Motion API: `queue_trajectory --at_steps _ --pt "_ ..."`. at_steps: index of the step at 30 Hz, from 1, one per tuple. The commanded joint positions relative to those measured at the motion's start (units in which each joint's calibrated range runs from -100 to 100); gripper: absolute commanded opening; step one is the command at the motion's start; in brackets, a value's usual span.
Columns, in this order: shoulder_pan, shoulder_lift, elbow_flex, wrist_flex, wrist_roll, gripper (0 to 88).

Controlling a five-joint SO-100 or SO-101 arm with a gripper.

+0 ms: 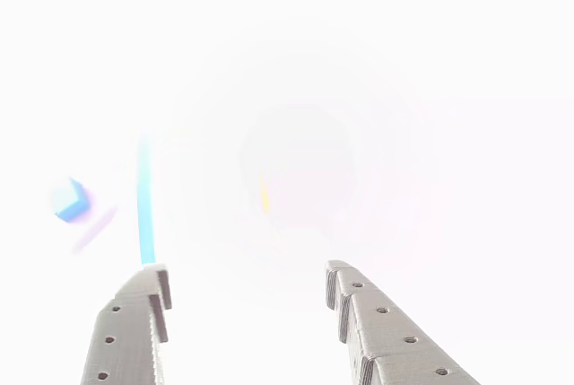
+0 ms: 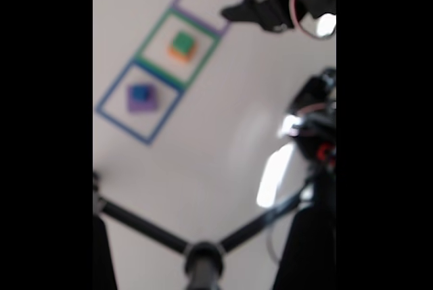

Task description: Tower of hanoi

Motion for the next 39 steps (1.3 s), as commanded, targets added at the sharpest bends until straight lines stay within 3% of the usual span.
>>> queue_trajectory --at_steps 1,13,24,39 --pt "0.89 -3.03 11.61 -13.27 0.59 23.5" --pt "1.17 -1.25 45.43 -56.91 0.59 32.8" --pt "0.79 8.84 63.06 -89.95 0.59 37.4" --pt "-0.17 25.64 70.88 -115.70 0.59 36.6"
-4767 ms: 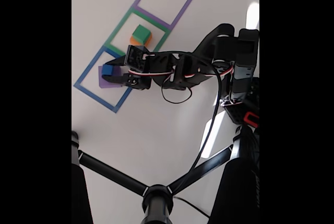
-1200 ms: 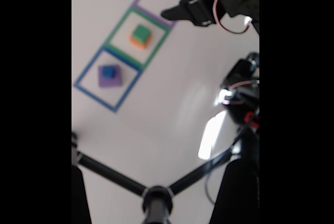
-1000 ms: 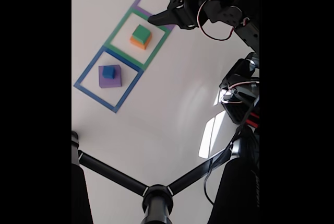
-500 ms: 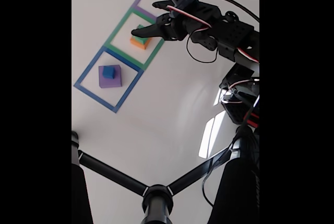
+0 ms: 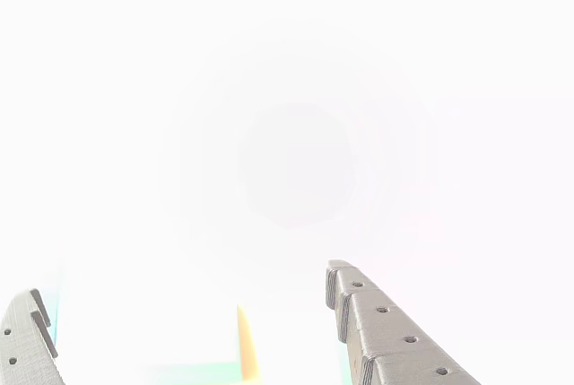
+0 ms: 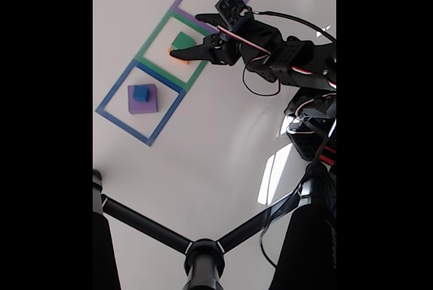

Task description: Tower of hanoi

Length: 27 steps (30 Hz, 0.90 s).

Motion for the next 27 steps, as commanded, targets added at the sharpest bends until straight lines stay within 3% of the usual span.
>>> queue_trajectory --at_steps 1,14,27 --pt "-0.17 3.38 0.48 -6.64 0.59 36.5" --pt "-0.74 19.85 -1.71 -21.78 0.59 35.2" --pt "-2.37 27.44 -5.34 -26.07 0.59 33.2"
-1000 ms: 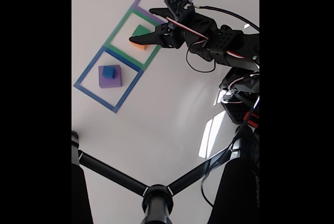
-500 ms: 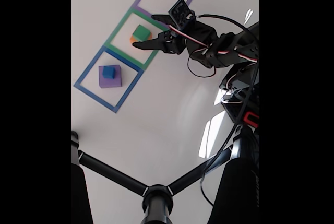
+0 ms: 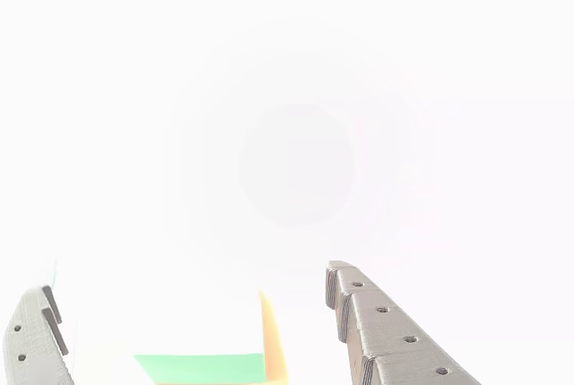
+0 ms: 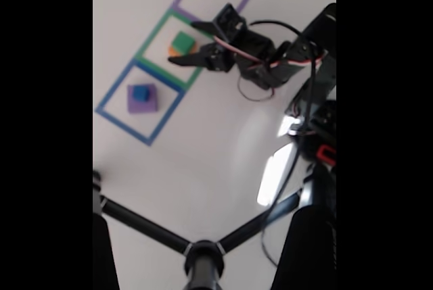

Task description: Tower of hanoi

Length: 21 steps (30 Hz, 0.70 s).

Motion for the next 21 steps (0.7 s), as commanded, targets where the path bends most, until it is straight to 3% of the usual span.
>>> queue_trajectory --at_steps 1,21 --pt "-0.75 0.00 -1.60 -1.36 0.59 33.0" --pt "-2.86 1.70 -1.15 -1.92 0.59 27.2"
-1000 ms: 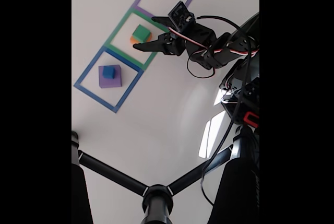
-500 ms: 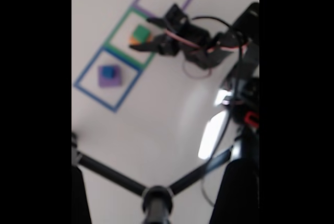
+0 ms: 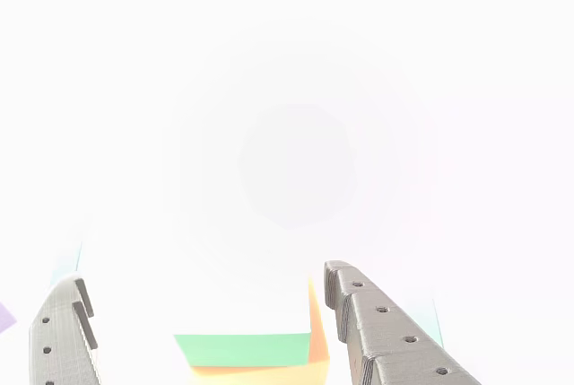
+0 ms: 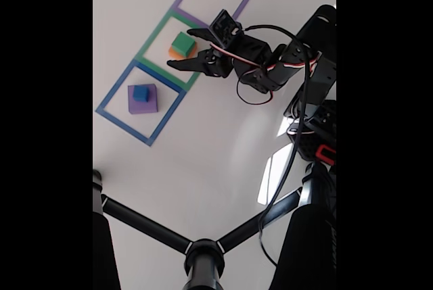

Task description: Tower of hanoi

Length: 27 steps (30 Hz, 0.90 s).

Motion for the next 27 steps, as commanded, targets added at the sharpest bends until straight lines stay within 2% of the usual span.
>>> queue_trajectory --at_steps 1,27 --pt "-0.57 0.09 -1.06 -1.68 0.59 26.7" --pt "-1.62 1.22 -1.69 -1.92 0.59 8.5"
